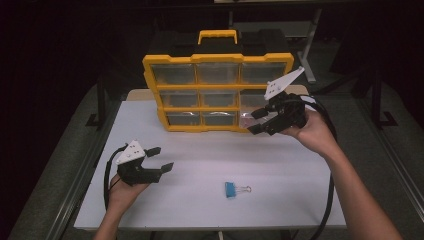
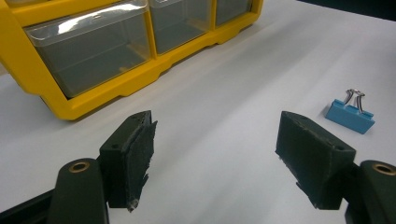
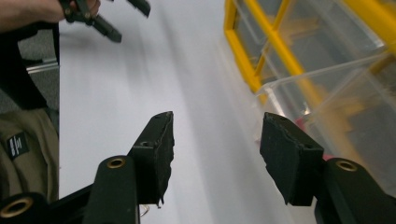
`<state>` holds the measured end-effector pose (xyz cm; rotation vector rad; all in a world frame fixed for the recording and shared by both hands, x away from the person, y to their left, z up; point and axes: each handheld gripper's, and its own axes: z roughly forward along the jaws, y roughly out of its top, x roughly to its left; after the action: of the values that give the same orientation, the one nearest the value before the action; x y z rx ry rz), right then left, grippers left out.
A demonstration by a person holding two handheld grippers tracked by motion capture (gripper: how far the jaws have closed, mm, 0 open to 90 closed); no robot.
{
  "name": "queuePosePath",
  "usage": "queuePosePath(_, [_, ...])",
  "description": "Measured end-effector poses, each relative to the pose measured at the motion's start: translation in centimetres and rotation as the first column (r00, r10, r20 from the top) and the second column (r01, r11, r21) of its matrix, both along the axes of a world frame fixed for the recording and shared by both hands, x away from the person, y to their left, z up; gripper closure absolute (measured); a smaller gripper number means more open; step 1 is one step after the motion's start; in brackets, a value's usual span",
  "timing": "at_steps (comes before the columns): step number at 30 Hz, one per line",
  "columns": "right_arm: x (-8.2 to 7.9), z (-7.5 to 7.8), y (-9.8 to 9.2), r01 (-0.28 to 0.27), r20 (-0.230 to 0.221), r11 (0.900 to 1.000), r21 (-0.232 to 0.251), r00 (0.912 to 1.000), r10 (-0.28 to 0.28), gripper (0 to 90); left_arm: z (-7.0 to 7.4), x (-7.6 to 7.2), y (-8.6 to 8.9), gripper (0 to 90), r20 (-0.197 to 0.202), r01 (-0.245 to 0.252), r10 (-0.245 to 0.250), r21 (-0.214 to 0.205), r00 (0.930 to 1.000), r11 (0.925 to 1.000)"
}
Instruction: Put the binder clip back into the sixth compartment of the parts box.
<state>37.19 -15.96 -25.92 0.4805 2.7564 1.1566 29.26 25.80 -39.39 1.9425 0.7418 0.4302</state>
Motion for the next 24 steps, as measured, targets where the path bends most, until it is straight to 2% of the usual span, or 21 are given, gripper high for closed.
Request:
queuePosePath(6, [-1.0, -1.9, 0.2, -0.018, -0.022, 0.9998, -0.007, 0.9996, 0.018, 42.6, -0.1, 0.0, 0.0, 27.8, -0.002, 0.000, 0.000, 0.004, 1.0000, 1.0000])
queuePosePath(7, [-1.0, -2.3, 0.3, -0.022, -0.009, 0.9996, -0.016, 0.9997, 0.022, 42.5, -0.1, 0.0, 0.0, 27.8, -0.005, -0.001, 0.001, 0.005, 1.0000, 1.0000])
queuePosePath(11, [-1.4, -3.4, 0.5, -0.027, -0.020, 0.9995, -0.018, 0.9994, 0.027, 41.9, -0.1, 0.0, 0.0, 27.8, 0.002, -0.003, 0.003, -0.002, 1.0000, 1.0000])
queuePosePath(15, [-1.9, -4.4, 0.8, -0.034, -0.023, 0.9991, -0.023, 0.9992, 0.034, 41.6, 0.1, 0.0, 0.2, 27.8, 0.001, 0.002, -0.002, 0.021, 1.0000, 0.9998])
queuePosePath(20, [-2.6, -5.8, 1.4, -0.049, -0.015, 0.9979, -0.042, 0.9987, 0.049, 41.2, 0.1, 0.0, 0.1, 27.8, -0.003, -0.002, 0.002, 0.013, 1.0000, 0.9999])
queuePosePath(24, [-3.1, -6.9, 1.9, -0.061, -0.033, 0.9967, -0.053, 0.9977, 0.059, 40.6, 0.1, 0.0, 0.1, 27.8, 0.003, -0.002, 0.002, 0.010, 1.0000, 0.9999])
